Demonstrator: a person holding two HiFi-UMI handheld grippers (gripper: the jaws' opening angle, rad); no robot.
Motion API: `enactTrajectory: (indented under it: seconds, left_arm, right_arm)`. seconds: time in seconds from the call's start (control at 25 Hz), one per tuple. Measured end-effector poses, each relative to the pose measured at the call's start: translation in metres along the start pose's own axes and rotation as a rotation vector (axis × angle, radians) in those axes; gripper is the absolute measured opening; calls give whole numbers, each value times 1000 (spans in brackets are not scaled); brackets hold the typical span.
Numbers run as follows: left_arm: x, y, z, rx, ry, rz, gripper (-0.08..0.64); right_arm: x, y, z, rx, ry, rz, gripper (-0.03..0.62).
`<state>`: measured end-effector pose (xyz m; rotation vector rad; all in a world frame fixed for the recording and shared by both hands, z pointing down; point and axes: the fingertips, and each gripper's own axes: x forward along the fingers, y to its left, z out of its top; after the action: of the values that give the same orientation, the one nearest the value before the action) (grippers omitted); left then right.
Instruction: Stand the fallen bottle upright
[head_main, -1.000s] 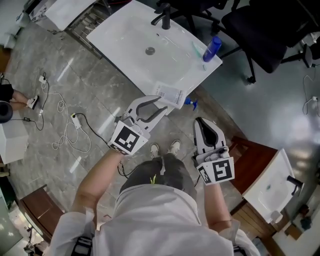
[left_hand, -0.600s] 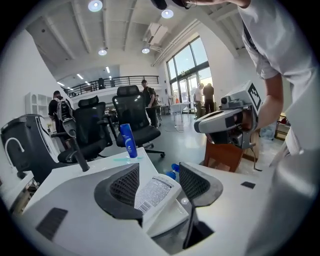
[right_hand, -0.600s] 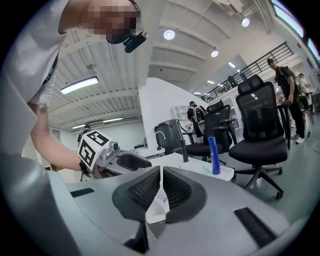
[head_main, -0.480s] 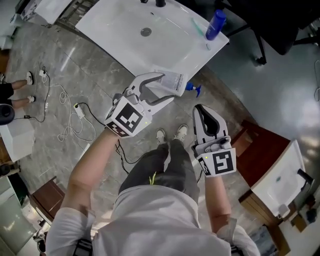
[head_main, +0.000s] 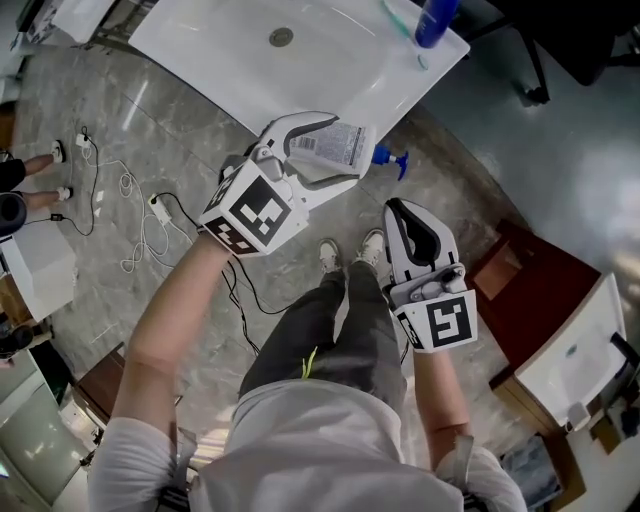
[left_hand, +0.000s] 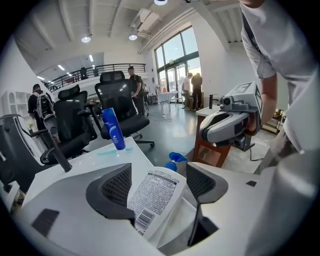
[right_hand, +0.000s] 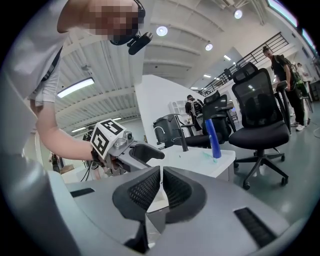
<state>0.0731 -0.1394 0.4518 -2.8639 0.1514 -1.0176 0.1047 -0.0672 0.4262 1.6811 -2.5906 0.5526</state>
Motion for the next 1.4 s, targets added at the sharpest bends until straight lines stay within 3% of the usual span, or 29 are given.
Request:
enactTrajectory:
  seconds: [0.36, 0.64, 1.4]
  left_arm:
    - [28, -7, -15, 128, 124, -125, 402]
    - [47, -15, -36, 249, 272, -224, 439]
    - [71, -24, -62, 264, 577, -384, 476]
  right_arm:
    - [3, -4, -21, 34, -13, 5, 43]
    - [4, -14, -31, 55, -26, -7, 43]
    - [0, -27, -45, 78, -37, -21, 43]
